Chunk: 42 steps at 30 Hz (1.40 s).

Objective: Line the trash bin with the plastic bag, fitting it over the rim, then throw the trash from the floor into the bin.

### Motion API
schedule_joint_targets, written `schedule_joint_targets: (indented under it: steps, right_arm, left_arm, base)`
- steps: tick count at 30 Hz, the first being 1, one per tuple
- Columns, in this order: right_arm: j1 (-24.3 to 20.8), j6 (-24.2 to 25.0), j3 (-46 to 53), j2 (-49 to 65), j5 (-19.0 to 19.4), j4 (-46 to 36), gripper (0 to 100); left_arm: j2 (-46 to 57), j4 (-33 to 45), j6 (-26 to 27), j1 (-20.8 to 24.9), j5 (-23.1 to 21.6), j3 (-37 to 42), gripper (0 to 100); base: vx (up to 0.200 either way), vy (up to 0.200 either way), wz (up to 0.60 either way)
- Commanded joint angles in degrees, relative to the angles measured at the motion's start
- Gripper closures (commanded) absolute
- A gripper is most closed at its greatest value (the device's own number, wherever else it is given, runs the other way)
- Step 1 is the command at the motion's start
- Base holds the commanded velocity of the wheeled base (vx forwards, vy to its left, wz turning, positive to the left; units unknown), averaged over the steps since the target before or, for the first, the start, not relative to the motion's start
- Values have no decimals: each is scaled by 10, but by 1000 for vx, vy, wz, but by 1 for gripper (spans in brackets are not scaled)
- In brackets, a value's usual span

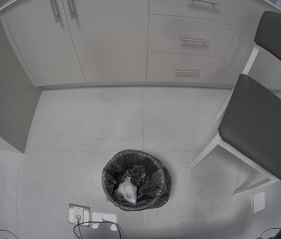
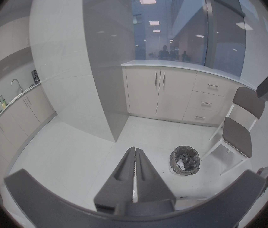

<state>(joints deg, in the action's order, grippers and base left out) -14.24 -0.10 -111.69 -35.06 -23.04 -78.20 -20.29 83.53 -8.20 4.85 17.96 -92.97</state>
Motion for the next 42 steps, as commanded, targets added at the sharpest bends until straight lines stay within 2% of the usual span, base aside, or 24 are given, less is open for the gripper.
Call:
schedule_joint_targets:
  steps: [1, 3, 5, 7, 10, 11, 12, 13, 14, 15, 16, 18, 19, 21, 22, 23, 24, 25, 27, 34, 37, 40, 42]
  right_arm:
    - [45, -23, 350, 297, 129, 227, 0]
    - [47, -14, 366, 294, 128, 226, 0]
    - [44, 36, 383, 293, 129, 205, 0]
    - [44, 55, 411, 293, 131, 201, 0]
    - [45, 83, 495, 294, 122, 208, 0]
    - [45, 83, 495, 294, 122, 208, 0]
    - [45, 96, 510, 294, 122, 211, 0]
    - [45, 113, 533, 294, 125, 218, 0]
    - [45, 116, 541, 294, 126, 220, 0]
    - [46, 123, 573, 294, 125, 235, 0]
    - [46, 125, 601, 294, 122, 256, 0]
    - [46, 126, 628, 294, 121, 279, 0]
    - [46, 129, 649, 293, 120, 300, 0]
    - [46, 134, 665, 294, 119, 314, 0]
    - [46, 138, 677, 294, 119, 324, 0]
    - [47, 141, 683, 293, 118, 329, 0]
    - [46, 147, 698, 293, 114, 337, 0]
    - [47, 150, 709, 293, 109, 344, 0]
    - [46, 153, 726, 293, 96, 359, 0]
    - [47, 151, 763, 293, 52, 401, 0]
    - [47, 141, 764, 293, 42, 408, 0]
    - [60, 96, 772, 293, 17, 426, 0]
    - [105, 48, 793, 295, 6, 453, 0]
  left_arm:
    - [203, -85, -42, -50, -15, 221, 100]
    - [203, -88, -50, -49, -17, 224, 100]
    - [203, -95, -57, -49, -22, 264, 100]
    - [203, -108, -57, -50, -23, 300, 100]
    - [203, -215, -57, -50, -24, 446, 100]
    - [203, -215, -57, -50, -24, 446, 100]
    - [203, -277, -57, -50, -24, 502, 100]
    - [203, -386, -55, -50, -24, 585, 100]
    - [203, -405, -54, -50, -24, 599, 100]
    - [203, -497, -45, -50, -26, 669, 100]
    - [203, -577, -18, -50, -28, 732, 100]
    - [203, -679, 28, -50, -32, 813, 100]
    - [203, -774, 73, -49, -36, 891, 100]
    - [203, -852, 100, -49, -55, 930, 100]
    - [203, -881, 104, -49, -86, 930, 100]
    - [203, -874, 104, -49, -105, 930, 100]
    - [203, -852, 105, -49, -147, 929, 100]
    - [203, -850, 103, -49, -171, 928, 100]
    - [201, -839, 102, -49, -195, 930, 100]
    - [203, -836, 80, -49, -191, 930, 100]
    - [203, -835, 88, -49, -187, 930, 100]
    - [203, -835, 82, -49, -185, 930, 100]
    - [203, -835, 87, -49, -186, 930, 100]
  base:
    - [0, 0, 0]
    - [0, 0, 0]
    - [0, 0, 0]
    - [0, 0, 0]
    - [0, 0, 0]
    - [0, 0, 0]
    - [0, 0, 0]
    - [0, 0, 0]
    - [0, 0, 0]
    - [0, 0, 0]
    - [0, 0, 0]
    - [0, 0, 0]
    - [0, 0, 0]
    - [0, 0, 0]
    - [0, 0, 0]
    - [0, 0, 0]
    - [0, 0, 0]
    - [0, 0, 0]
    - [0, 0, 0]
    - [0, 0, 0]
    - [0, 0, 0]
    - [0, 0, 0]
    - [0, 0, 0]
